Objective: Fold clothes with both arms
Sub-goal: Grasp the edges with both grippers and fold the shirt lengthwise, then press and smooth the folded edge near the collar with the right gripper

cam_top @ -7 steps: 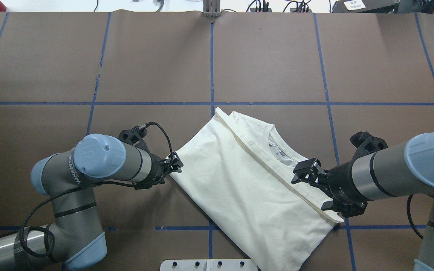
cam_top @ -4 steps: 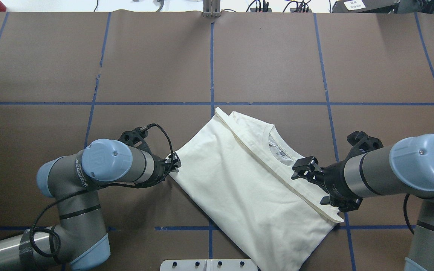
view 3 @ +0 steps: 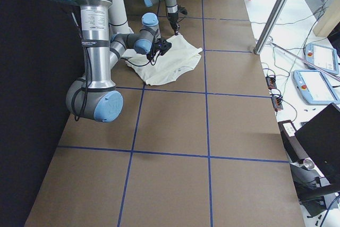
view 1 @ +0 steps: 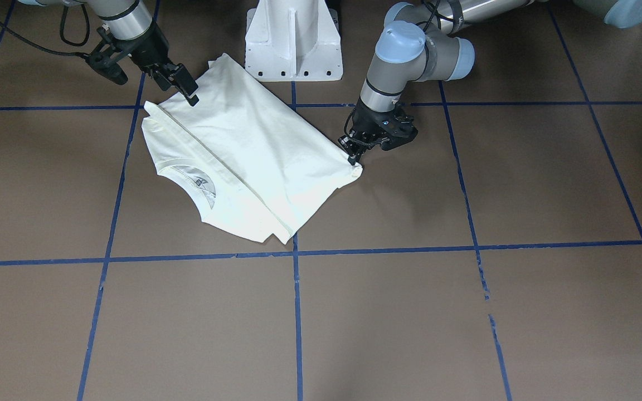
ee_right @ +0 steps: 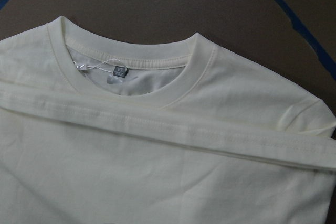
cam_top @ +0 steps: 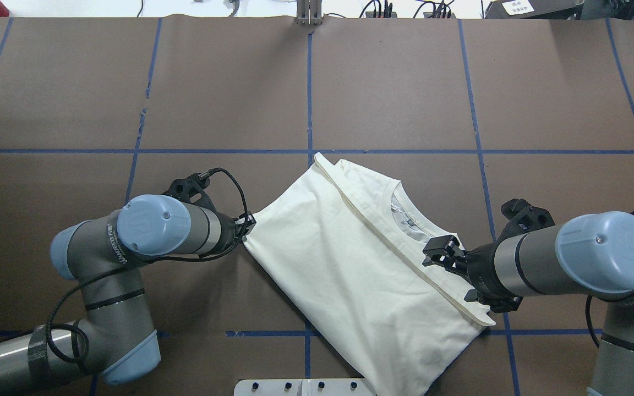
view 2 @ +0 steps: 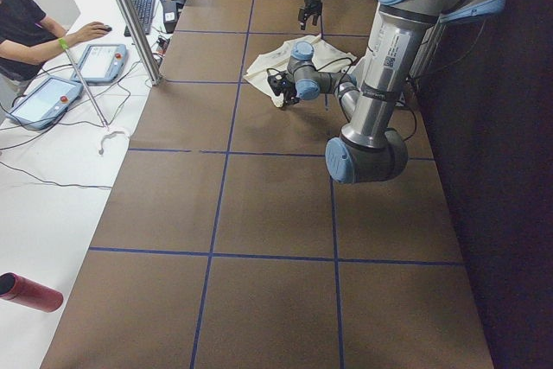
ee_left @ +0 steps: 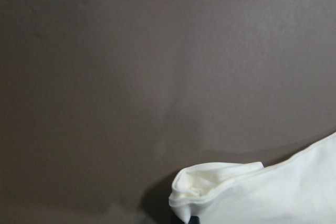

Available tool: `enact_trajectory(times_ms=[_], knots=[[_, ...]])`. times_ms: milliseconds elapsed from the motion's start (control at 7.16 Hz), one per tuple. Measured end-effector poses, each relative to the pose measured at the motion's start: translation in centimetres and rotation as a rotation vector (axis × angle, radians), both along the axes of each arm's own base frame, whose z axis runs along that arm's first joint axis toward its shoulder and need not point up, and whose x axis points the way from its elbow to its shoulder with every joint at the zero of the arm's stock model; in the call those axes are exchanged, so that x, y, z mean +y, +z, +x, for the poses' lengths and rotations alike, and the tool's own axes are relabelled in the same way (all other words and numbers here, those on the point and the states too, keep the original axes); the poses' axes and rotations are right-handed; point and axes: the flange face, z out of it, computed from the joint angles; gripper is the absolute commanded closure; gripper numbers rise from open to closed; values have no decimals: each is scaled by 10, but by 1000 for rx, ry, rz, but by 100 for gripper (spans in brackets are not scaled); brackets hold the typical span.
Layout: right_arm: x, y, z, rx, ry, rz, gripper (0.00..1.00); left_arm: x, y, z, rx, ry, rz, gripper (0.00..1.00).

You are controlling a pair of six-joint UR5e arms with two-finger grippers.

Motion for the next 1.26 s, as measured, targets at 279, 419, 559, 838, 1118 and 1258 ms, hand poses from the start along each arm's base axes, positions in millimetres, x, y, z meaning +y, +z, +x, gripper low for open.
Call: enact_trajectory(times_ms=[279,419,559,838,1118,1258], knots=[[0,-4,0,-8,1,3,0,-51,1,-32,-43,-18,122,100],[0,-6,-1,-13,2,5,0,-94,-1,-42,-62,-52,164,100],[-1,-13,-4,-25,3,11,0,-147,-3,-41,-68,-96,195,100],[-10,-34,-31,-59,9,31,0,-238,-24,-36,-67,-161,243,44],[-23,-46,-67,-62,-5,55,0,-219,-40,-63,-8,-108,262,39],[-29,-48,-86,-46,-30,93,0,-180,-39,-92,40,-42,254,39]])
